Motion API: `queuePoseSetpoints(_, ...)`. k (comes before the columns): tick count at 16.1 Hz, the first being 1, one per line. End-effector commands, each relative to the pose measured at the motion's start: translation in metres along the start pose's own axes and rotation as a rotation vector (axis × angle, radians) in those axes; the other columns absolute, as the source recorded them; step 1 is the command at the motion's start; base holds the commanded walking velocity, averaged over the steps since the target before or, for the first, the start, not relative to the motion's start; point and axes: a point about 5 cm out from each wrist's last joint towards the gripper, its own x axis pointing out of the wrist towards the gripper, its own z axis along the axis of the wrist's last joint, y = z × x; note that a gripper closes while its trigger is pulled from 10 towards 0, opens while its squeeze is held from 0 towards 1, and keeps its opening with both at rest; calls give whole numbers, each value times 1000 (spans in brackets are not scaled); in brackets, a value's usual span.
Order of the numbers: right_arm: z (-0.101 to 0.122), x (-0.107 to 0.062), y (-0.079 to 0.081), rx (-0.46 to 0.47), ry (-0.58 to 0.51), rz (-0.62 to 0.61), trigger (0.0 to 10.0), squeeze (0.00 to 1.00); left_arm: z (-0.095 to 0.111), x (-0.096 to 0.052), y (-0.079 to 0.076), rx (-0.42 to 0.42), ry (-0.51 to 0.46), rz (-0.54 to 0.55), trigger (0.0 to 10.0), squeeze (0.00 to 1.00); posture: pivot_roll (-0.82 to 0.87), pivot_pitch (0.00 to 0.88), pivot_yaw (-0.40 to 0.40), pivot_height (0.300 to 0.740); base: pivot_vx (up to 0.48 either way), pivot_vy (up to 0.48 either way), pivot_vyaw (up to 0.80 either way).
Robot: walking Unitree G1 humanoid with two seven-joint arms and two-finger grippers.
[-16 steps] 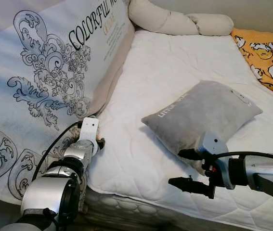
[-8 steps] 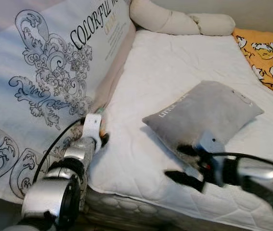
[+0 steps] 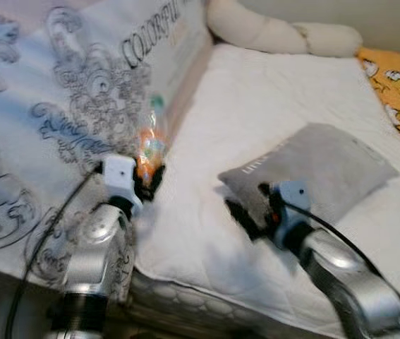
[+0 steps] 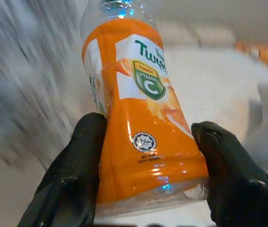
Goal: Clean up the room
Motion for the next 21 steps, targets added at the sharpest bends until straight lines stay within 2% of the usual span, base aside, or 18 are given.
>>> queuePoseSetpoints(1,10,0,-15,-5,-76,-143,10000,0,9,-8,-6,25,-47,10,10000,0,20,0,-40,740,0,0,0)
queuePoseSetpoints(3,15,1,-17,31,-155,-214,10000,0,22,-23,-8,67,-104,27,10000,0,34,0,-48,740,0,0,0)
queuePoseSetpoints(5,18,2,-16,42,-197,-228,10000,0,28,-29,-11,73,-110,19,10000,0,43,0,-52,740,0,-193,0)
queuePoseSetpoints(6,16,4,-15,97,-191,-212,10000,0,30,-31,-13,89,-111,15,10000,0,43,0,-50,740,0,-480,0)
queuePoseSetpoints(7,17,4,-15,108,-193,-216,10000,0,30,-32,-13,94,-109,14,10000,0,44,0,-50,740,0,-480,0)
queuePoseSetpoints(8,17,1,-23,104,-207,-296,10000,0,30,-38,-12,99,-98,28,10000,0,50,0,-51,740,0,-480,0)
queuePoseSetpoints(9,17,1,-24,110,-209,-308,10000,0,30,-39,-11,101,-95,32,10000,0,50,0,-51,740,0,-480,0)
queuePoseSetpoints(11,17,0,-20,204,-258,-247,10000,0,27,-44,-8,105,-67,51,10000,0,47,0,-43,740,0,-480,0)
queuePoseSetpoints(13,16,-1,-21,162,-250,-276,10000,0,27,-44,-7,98,-63,58,10000,0,46,0,-43,740,0,-480,0)
queuePoseSetpoints(15,11,-1,-21,206,-207,-282,10000,0,27,-45,-7,87,-60,65,10000,0,46,0,-43,740,0,-480,0)
queuePoseSetpoints(18,12,1,-22,155,-208,-278,10000,0,27,-44,-7,91,-55,62,10000,0,49,0,-47,740,0,-480,0)
queuePoseSetpoints(21,12,1,-18,147,-209,-257,10000,0,28,-43,-6,95,-53,59,10000,0,49,0,-45,740,0,-480,140)
